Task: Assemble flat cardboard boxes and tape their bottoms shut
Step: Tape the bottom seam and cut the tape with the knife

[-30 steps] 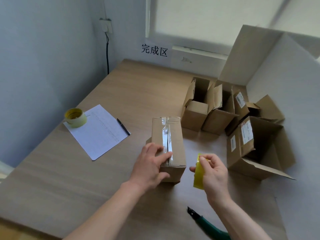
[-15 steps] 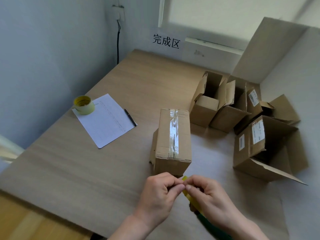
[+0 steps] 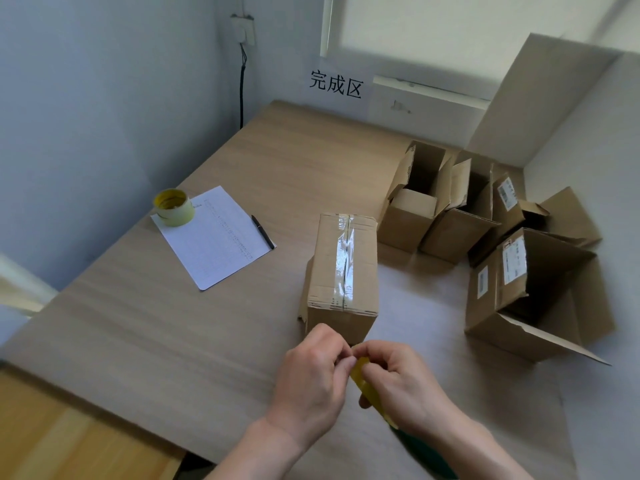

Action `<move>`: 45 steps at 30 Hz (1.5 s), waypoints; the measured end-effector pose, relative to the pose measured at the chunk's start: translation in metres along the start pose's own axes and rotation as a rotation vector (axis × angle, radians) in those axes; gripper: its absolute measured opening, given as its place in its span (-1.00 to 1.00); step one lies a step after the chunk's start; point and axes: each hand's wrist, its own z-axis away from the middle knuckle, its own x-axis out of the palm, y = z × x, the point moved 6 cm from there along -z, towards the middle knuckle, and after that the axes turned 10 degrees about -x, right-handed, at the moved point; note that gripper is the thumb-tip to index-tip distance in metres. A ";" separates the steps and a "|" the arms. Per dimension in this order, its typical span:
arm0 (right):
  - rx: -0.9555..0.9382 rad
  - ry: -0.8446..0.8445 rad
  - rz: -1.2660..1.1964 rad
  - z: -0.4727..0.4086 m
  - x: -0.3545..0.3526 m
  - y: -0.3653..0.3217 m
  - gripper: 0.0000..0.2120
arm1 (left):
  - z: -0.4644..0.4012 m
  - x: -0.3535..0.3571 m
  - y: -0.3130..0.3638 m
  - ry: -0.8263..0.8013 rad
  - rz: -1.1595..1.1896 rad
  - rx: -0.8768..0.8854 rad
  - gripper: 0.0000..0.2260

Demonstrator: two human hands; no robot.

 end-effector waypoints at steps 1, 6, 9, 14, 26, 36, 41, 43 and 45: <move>-0.012 -0.015 -0.044 0.001 0.001 -0.001 -0.71 | -0.001 -0.002 0.000 0.003 0.004 -0.006 -0.90; -0.031 -0.199 -0.378 0.014 -0.017 -0.001 -0.21 | -0.017 -0.020 -0.011 0.076 0.099 -0.121 -0.85; -0.141 -0.168 -0.291 0.015 -0.043 -0.003 -0.33 | -0.026 -0.028 -0.031 0.141 0.223 -0.280 -0.80; -0.227 0.160 0.858 -0.005 -0.073 0.003 -0.57 | -0.036 -0.020 -0.055 0.169 0.262 -0.411 -0.79; -0.385 0.310 1.081 -0.042 -0.049 0.013 -0.62 | -0.055 -0.005 -0.086 0.170 0.289 -0.518 -0.80; -0.290 0.316 0.939 -0.061 -0.052 0.019 -0.75 | -0.068 -0.005 -0.095 0.219 0.535 -0.695 -0.90; -0.266 0.276 0.873 -0.071 -0.055 0.025 -0.76 | -0.088 -0.003 -0.091 0.132 0.440 -0.591 -0.56; -0.273 0.257 0.864 -0.071 -0.054 0.025 -0.75 | -0.101 -0.002 -0.061 0.078 -0.060 -0.136 -0.48; -0.284 0.250 0.840 -0.071 -0.054 0.025 -0.76 | -0.109 0.021 -0.042 -0.106 -0.441 0.232 -0.39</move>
